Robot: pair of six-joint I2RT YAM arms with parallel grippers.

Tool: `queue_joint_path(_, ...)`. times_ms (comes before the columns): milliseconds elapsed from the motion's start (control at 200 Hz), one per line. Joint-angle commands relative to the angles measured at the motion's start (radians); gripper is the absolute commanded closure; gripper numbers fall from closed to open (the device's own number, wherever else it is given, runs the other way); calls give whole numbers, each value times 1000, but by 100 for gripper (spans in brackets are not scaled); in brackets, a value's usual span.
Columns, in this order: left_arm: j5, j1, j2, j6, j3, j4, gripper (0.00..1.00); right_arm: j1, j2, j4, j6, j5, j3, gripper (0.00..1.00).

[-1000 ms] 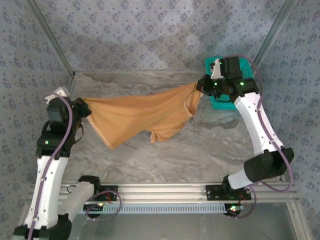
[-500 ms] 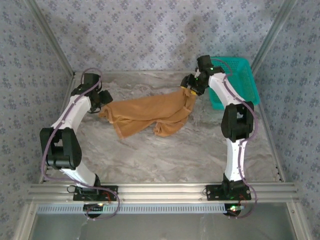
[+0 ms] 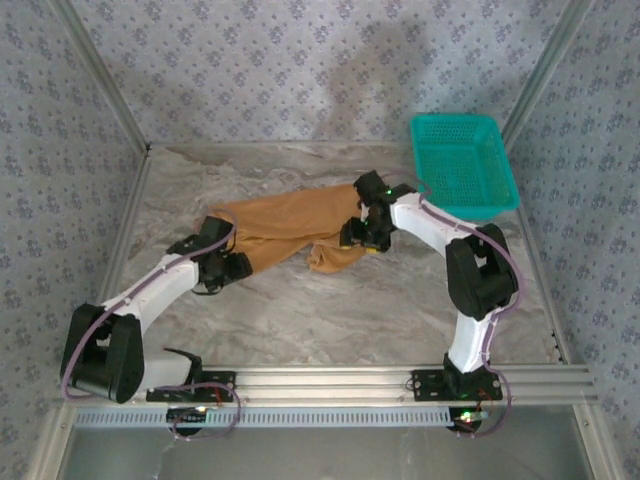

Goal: Fold the inside-out t-shirt

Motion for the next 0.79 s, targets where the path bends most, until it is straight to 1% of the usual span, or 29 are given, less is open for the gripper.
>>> queue_joint_path(0, 14, -11, 57, -41, -7, 110, 33, 40, -7, 40, 3, 38, -48, 35)
queue_joint_path(175, 11, -13, 200, -41, 38, 160, 33, 93, 24, 82, 47, 49, -78, 35)
queue_joint_path(345, 8, -15, 272, -51, 64, 212, 34, 123, 31, 116, 81, 44, -82, 35)
queue_joint_path(440, 12, -17, 308, -59, 82, 224, 37, 132, 46, 124, 91, 37, -61, 35)
queue_joint_path(520, 14, -17, 334, -65, 91, 236, 41, 139, 69, 131, 91, 32, -37, 35)
queue_joint_path(580, 14, -17, 350, -68, 100, 238, 48, 143, 91, 132, 91, 36, -18, 35)
queue_joint_path(650, 14, -17, 363, -71, 105, 236, 55, 143, 122, 134, 91, 42, 1, 38)
queue_joint_path(735, 14, -17, 365, -74, 112, 226, 66, 143, 148, 137, 91, 50, 16, 44)
queue_joint_path(790, 11, -18, 360, -75, 115, 216, 73, 142, 153, 133, 91, 55, 21, 51)
